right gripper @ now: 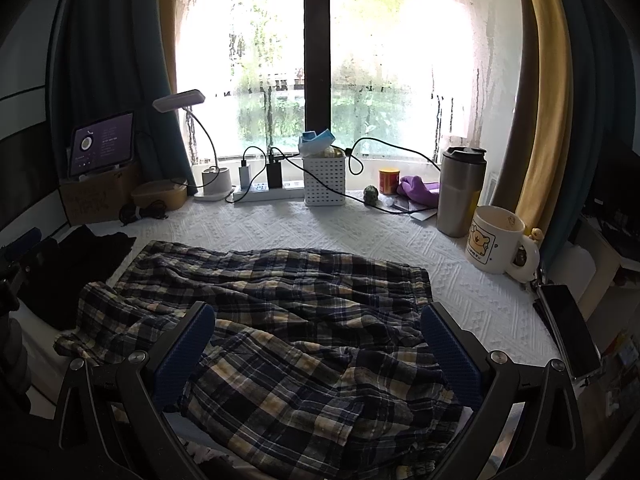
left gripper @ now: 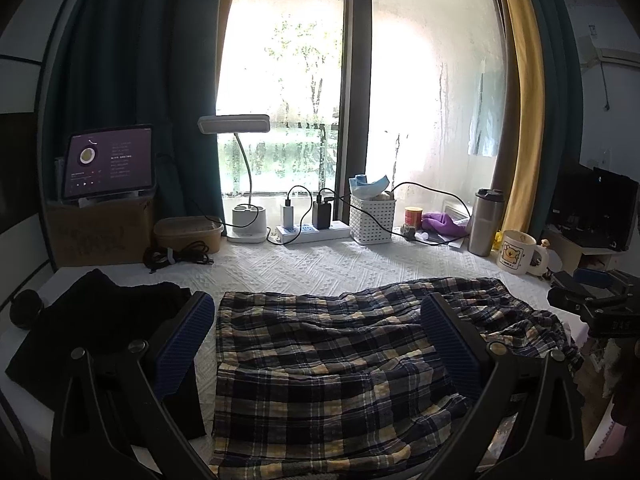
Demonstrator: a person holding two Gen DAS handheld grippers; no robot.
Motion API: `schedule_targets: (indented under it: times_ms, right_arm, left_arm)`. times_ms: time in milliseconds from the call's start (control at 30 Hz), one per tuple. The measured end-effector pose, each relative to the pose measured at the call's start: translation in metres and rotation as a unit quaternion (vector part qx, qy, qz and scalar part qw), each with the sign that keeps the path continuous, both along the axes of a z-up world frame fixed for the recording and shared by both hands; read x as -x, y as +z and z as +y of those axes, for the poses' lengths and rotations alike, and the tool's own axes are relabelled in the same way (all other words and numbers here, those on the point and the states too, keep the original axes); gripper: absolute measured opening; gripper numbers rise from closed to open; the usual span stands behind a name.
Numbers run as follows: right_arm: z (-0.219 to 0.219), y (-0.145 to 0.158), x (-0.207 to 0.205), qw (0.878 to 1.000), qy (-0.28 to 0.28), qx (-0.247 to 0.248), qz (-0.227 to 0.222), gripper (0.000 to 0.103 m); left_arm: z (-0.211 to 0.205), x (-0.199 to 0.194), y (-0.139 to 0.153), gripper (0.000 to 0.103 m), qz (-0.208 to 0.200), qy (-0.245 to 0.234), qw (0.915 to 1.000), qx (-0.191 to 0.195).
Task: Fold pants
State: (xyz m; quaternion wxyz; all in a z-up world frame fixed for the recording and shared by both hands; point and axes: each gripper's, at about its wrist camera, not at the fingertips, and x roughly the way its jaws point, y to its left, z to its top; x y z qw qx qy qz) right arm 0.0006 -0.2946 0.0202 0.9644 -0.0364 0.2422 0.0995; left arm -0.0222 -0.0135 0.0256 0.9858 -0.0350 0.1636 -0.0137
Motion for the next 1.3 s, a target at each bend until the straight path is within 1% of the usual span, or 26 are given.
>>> schedule_targets:
  times_ms: [600, 833, 967, 1100, 1300]
  right_arm:
    - [0.002, 0.005, 0.002, 1.000, 0.005, 0.002, -0.003, 0.103]
    - [0.006, 0.004, 0.001, 1.000, 0.007, 0.002, -0.002, 0.103]
    - [0.005, 0.000, -0.007, 1.000, 0.008, 0.002, 0.005, 0.103]
    - [0.001, -0.008, -0.020, 1.000, 0.006, -0.002, 0.017, 0.103]
    - [-0.005, -0.015, -0.043, 0.999, -0.002, -0.006, 0.033, 0.103]
  left_arm:
    - [0.003, 0.004, 0.001, 0.102, -0.003, 0.002, 1.0000, 0.006]
    - [0.002, 0.002, 0.003, 0.102, -0.005, 0.003, 1.0000, -0.002]
    - [0.002, -0.008, 0.003, 0.102, 0.001, 0.001, 1.0000, -0.005]
    - [-0.002, -0.024, 0.003, 0.102, 0.011, -0.006, 0.9999, -0.009]
    - [0.000, -0.050, 0.004, 0.102, 0.028, -0.003, 0.9995, -0.016]
